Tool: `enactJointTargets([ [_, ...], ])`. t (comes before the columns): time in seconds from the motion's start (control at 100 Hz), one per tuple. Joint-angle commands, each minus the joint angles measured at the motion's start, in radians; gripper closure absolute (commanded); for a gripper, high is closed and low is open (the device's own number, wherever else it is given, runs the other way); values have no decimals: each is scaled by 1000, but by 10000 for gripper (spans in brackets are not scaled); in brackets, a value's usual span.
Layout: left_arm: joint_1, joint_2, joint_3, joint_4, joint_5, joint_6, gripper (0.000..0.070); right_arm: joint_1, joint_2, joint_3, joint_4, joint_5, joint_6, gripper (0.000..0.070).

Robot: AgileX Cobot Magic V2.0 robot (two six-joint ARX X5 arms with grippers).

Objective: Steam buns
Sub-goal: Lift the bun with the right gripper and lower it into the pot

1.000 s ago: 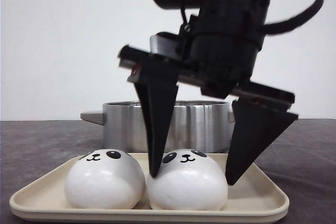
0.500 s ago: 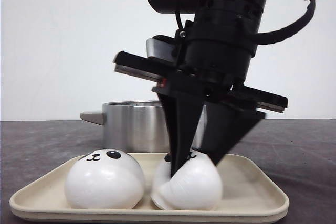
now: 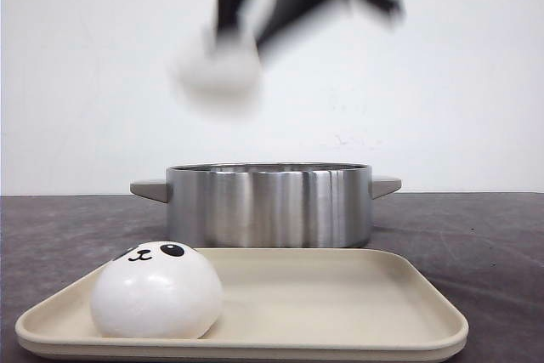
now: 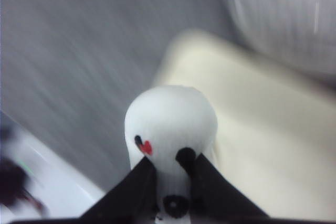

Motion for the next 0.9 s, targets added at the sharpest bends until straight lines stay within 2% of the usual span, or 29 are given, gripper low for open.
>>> enactJointTargets([
  [0.0,-6,9,17,14,2,11,143,1,22,67,-2,63,-39,697],
  [0.08,-6,10,17,16,2,11,143,-43,29,131,3,85,-93,697],
  [0.45,-6,13,17,14,2,11,143,-280,257,171,16,24,-202,697],
  [0.89,-6,12,17,-9,2,10,143,-329,470,171,29,1,-223,693],
])
